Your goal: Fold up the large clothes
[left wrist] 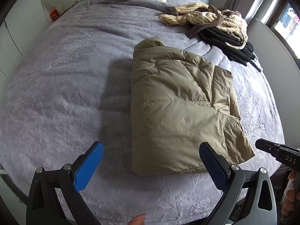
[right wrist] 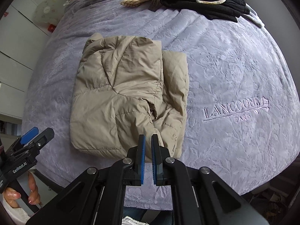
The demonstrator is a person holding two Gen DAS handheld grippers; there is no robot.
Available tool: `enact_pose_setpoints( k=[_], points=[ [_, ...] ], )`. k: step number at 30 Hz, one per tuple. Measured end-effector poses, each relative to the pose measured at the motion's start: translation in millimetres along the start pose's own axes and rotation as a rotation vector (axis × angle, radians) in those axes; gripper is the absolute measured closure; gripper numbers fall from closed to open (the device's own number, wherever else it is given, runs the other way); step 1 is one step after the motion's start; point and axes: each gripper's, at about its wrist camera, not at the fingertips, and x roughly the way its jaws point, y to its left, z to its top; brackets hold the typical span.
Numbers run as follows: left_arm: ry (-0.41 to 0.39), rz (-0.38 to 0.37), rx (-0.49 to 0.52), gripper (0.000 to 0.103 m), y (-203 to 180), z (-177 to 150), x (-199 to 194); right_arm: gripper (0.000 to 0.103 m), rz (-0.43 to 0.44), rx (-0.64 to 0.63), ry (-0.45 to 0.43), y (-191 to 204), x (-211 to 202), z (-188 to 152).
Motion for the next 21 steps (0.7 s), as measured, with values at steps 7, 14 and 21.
enact_pose_setpoints(
  k=[7,14,21],
  points=[
    [0.000,0.008,-0.010,0.001,12.4,-2.9,2.1,0.093,-0.016,0.013,0.017,10.1,8.7,-5.4],
    [0.012,0.014,0.043,0.001,10.8,-2.7,-0.1,0.048,-0.037,0.028,-0.021,17.1,2.7,-6.5],
    [0.016,0.039,0.065,0.001,4.8,1.2,-8.7,0.024,-0.045,0.034,-0.059,23.4,-5.0,-6.7]
  ],
)
